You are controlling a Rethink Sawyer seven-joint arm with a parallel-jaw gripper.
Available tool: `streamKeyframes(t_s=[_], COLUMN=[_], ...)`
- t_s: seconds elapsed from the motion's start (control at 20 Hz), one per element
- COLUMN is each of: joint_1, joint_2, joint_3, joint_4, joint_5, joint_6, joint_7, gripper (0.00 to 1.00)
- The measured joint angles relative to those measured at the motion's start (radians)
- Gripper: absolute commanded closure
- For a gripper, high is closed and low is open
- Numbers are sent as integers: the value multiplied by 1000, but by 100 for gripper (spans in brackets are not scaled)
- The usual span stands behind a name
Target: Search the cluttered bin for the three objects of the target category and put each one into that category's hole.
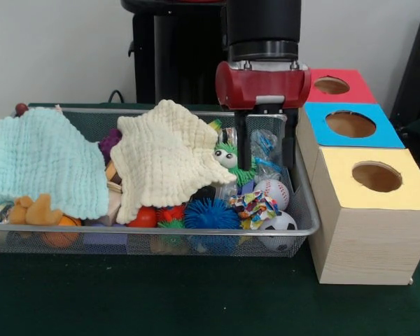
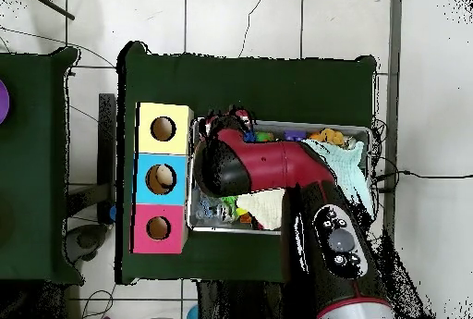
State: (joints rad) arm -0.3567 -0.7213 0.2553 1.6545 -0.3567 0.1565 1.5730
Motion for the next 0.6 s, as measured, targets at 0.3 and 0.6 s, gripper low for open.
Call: streamKeyframes(t_s=[0.3, 0.6], joint_1=[0, -2], joint_2=[40, 90], joint_3=[0, 0], joint_4=[-25, -29], joint_5=[-3, -10], joint_6=[0, 1], joint_7=[0, 0], gripper=[0, 0])
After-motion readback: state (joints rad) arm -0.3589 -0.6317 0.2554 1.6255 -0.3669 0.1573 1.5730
